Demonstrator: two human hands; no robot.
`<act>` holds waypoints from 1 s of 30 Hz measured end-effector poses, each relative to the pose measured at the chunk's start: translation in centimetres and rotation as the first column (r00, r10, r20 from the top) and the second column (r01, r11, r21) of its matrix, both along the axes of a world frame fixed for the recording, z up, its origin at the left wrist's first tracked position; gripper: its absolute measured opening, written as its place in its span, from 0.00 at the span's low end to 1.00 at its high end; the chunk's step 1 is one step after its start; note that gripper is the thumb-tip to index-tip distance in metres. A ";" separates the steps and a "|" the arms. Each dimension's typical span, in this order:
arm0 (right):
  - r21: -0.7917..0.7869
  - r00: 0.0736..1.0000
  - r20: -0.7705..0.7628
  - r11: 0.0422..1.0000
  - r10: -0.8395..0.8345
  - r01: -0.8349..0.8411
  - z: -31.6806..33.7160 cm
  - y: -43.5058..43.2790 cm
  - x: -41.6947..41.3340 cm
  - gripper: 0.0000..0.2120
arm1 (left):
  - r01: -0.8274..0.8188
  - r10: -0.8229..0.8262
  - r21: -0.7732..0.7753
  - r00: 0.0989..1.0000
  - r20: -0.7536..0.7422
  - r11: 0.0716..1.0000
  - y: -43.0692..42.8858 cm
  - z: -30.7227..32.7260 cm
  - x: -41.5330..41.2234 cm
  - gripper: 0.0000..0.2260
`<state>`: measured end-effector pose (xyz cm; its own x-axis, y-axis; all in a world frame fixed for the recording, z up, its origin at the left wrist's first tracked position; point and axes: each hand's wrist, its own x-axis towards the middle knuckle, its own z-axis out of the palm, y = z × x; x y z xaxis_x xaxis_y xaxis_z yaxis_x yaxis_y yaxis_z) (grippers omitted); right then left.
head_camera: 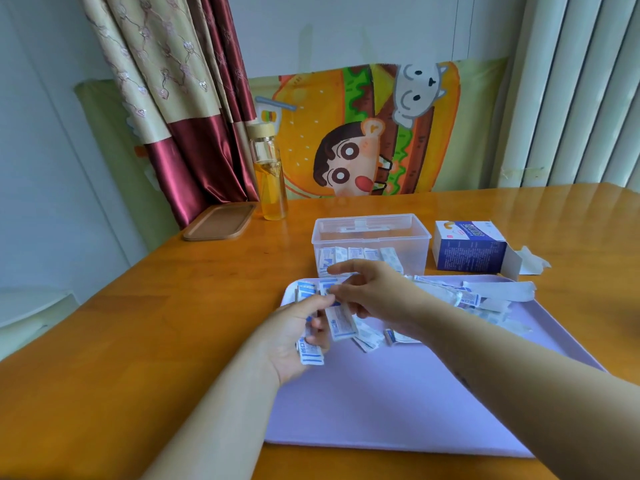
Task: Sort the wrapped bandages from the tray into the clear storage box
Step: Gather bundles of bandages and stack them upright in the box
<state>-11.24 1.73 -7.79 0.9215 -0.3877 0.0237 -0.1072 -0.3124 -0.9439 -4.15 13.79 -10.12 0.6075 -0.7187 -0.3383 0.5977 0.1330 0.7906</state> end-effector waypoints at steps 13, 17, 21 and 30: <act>-0.463 0.985 0.147 0.874 -0.090 0.149 -0.4 0.8 -0.6 0.09 | -0.001 -0.006 -0.050 0.989 -0.146 0.999 -1.3 1.1 -1.8 0.13; -0.500 0.989 0.037 0.859 0.145 -0.108 0.9 -0.2 -2.3 0.30 | -0.018 0.010 -0.036 0.977 -0.214 0.999 -1.3 1.4 -1.3 0.10; -0.749 0.943 -0.243 0.574 0.227 -0.331 0.9 -0.3 -3.2 0.56 | 0.054 -0.049 0.024 0.986 -0.161 0.998 -2.2 1.7 -1.3 0.10; -0.601 0.953 -0.169 0.741 0.249 -0.300 2.4 -2.0 -2.7 0.54 | 0.267 -0.300 0.182 0.936 0.186 0.946 -1.8 2.4 -2.2 0.09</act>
<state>-13.95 -0.31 -5.41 0.9945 -0.0427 0.0954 0.0147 -0.8468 -0.5317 -6.31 11.95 -7.76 0.4546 -0.8215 -0.3441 0.4124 -0.1482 0.8989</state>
